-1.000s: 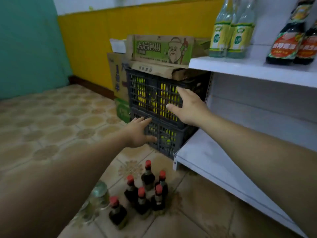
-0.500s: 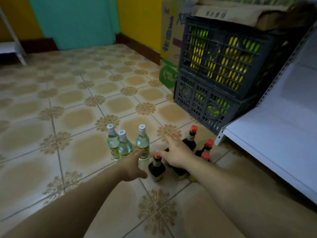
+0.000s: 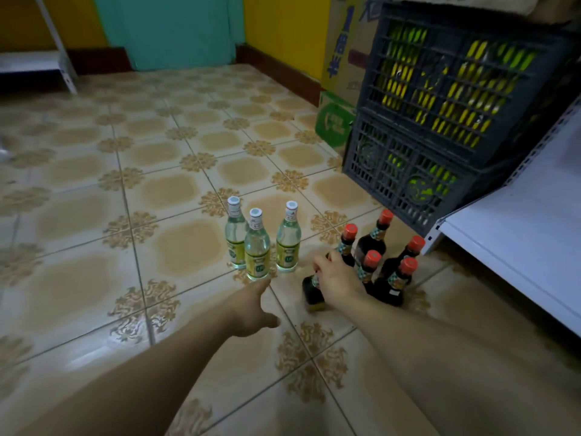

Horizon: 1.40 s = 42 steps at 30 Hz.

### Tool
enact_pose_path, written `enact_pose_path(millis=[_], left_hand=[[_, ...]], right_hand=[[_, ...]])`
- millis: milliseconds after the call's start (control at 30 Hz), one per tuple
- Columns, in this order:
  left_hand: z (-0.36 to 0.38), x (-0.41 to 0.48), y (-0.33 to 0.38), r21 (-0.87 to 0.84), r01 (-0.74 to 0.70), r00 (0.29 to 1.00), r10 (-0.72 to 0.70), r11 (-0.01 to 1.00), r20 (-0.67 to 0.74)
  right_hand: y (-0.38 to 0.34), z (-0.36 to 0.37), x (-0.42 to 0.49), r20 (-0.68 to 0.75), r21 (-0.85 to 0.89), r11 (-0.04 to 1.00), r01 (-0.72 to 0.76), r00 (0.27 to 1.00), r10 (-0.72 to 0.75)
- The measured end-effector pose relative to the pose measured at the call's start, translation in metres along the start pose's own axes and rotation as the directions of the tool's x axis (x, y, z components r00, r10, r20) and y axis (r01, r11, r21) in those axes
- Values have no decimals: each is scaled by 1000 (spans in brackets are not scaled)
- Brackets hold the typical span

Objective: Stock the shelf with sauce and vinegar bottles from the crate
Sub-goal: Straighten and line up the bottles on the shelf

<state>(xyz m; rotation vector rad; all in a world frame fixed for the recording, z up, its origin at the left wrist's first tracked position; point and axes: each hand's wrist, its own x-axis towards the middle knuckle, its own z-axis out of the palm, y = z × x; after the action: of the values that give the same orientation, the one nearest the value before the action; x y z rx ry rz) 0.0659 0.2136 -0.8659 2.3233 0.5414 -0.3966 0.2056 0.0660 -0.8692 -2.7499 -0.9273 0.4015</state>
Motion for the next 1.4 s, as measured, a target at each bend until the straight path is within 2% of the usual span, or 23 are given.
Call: enact_pose_path(millis=[67,167,300,433,567,633,700,800,900,1000,1133,1200,1267,1400], left_hand=[[-3,-4,-2,9,0,1000,0,1000,3],[-9,-6,-3,0,-9,1000,9,1000,3],[-20,-3,-2,-93,-32,999,28,995,-43],[-35,-6,8,-320,-149,988,129,936,-82],[-70,-18,23,-499,-317,946,228,807,-232],[-88,-27,34,-545,-370,926,248,753,-285],[-99,-35,46,-596,-396,915,247,698,-319],[-107,-42,66,-631,-424,897,207,649,-390],[-114,-50,85,-582,-491,858,247,648,-450],[-128,-60,93,-574,-526,847,325,628,-421],[-145,-72,99,-618,-568,821,422,544,-384],[-147,-76,112,-583,-593,803,467,555,-371],[-146,-76,122,-584,-607,794,438,540,-421],[-139,-79,127,-766,-526,828,428,370,-362]], right_hand=[[2,-5,-4,-30,51,999,7,1000,-6],[-6,-25,-3,-179,142,987,71,983,-45],[-26,-66,-4,-278,291,939,180,956,-97],[-49,-110,-12,-354,522,801,293,929,-109],[-76,-149,-14,-517,659,629,412,856,-18],[-82,-163,-14,-555,709,540,454,831,30],[-86,-171,-16,-532,715,537,447,847,3],[-93,-170,-18,-348,756,568,325,935,-71],[-101,-172,-21,-313,795,516,318,945,-99],[-100,-190,-25,-351,854,392,343,935,-54],[-96,-215,-35,-352,925,151,348,936,-3],[-99,-224,-40,-360,922,158,352,933,19],[-102,-230,-45,-393,904,190,382,919,23],[-104,-240,-51,-460,853,269,447,888,-14]])
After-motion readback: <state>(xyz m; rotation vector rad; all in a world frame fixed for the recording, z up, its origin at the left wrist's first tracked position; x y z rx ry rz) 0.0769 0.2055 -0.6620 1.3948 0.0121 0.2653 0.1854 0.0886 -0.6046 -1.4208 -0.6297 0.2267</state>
